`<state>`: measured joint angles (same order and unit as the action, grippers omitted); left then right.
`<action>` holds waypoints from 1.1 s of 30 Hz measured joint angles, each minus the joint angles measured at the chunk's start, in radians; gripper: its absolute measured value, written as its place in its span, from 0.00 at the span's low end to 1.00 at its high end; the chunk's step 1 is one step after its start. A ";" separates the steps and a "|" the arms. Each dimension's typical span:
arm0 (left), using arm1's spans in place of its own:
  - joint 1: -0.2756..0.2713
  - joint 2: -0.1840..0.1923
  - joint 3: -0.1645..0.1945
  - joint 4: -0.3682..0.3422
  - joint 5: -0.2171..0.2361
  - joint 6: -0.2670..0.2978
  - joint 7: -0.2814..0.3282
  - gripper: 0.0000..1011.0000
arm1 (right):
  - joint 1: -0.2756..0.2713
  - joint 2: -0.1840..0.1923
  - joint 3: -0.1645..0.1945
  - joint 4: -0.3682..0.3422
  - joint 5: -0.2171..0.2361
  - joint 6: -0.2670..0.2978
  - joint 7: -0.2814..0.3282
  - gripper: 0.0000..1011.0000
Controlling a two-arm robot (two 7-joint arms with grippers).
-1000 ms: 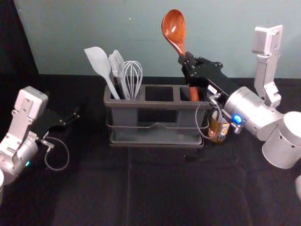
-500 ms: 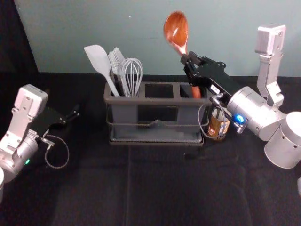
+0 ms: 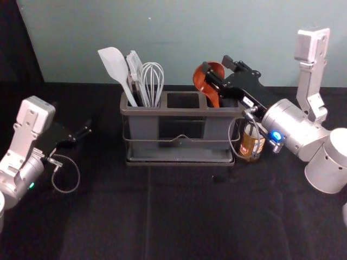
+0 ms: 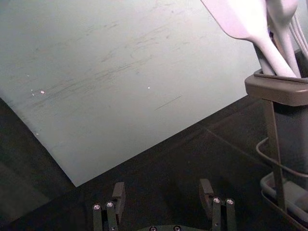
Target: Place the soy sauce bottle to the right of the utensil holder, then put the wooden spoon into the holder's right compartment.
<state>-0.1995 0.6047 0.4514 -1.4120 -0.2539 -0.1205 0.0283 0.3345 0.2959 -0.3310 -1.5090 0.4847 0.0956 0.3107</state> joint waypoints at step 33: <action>0.000 0.000 0.000 0.000 0.000 0.000 0.000 0.99 | -0.341 0.187 0.180 -0.316 0.071 0.013 -0.044 0.99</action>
<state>-0.1995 0.6047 0.4513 -1.4120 -0.2539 -0.1205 0.0283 -0.0068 0.4827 -0.1512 -1.8253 0.5559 0.1082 0.2669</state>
